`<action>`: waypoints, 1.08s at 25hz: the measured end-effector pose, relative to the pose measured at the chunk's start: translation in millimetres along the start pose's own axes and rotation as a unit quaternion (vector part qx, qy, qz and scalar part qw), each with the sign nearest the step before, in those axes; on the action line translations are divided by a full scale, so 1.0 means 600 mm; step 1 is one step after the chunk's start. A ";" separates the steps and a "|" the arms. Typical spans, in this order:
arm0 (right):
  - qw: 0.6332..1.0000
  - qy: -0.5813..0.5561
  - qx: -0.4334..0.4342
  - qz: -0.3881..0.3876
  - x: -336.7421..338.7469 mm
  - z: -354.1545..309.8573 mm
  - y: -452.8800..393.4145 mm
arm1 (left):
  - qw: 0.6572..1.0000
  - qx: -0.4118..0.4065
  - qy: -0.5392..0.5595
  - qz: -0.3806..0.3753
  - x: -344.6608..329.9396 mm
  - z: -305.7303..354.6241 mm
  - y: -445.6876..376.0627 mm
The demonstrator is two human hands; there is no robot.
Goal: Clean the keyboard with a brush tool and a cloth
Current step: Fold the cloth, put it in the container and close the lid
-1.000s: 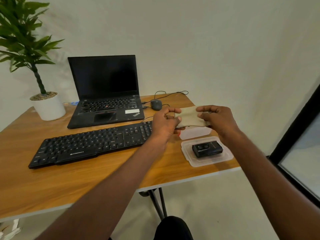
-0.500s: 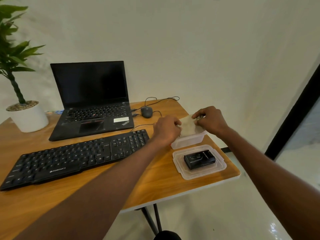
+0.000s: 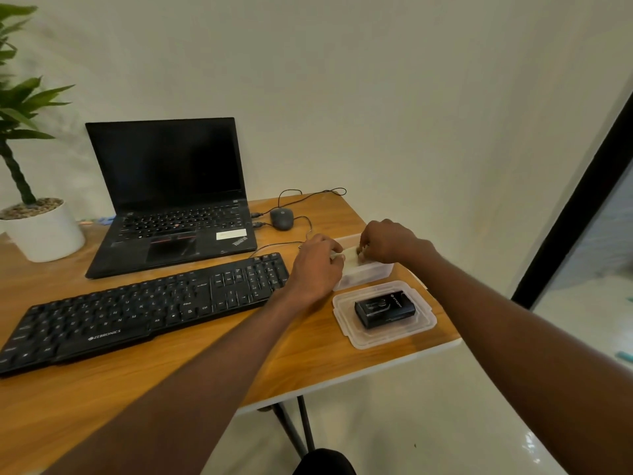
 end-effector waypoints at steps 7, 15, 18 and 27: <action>0.995 -0.091 -0.036 -0.019 0.010 -0.006 -0.004 | 0.999 0.017 -0.022 -0.033 0.009 0.012 -0.002; 0.952 -0.255 -0.032 0.167 0.021 -0.004 0.114 | 0.995 -0.055 0.030 0.071 0.027 0.028 0.053; 0.927 -0.324 -0.020 0.187 0.000 0.022 0.229 | 0.986 -0.107 0.071 0.110 0.022 0.047 0.141; 0.964 -0.262 0.030 0.028 -0.062 0.048 0.290 | 0.994 -0.102 0.015 -0.029 -0.013 0.032 0.168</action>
Point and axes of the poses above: each hand's wrist, its own y-axis away from the middle knuckle, its own x-axis out of the back of the hand, z = x × y, the point moved 1 cm from there along -y, towards the middle knuckle, and after that the axes turned 9 degrees about -x, right-handed, at the moved point
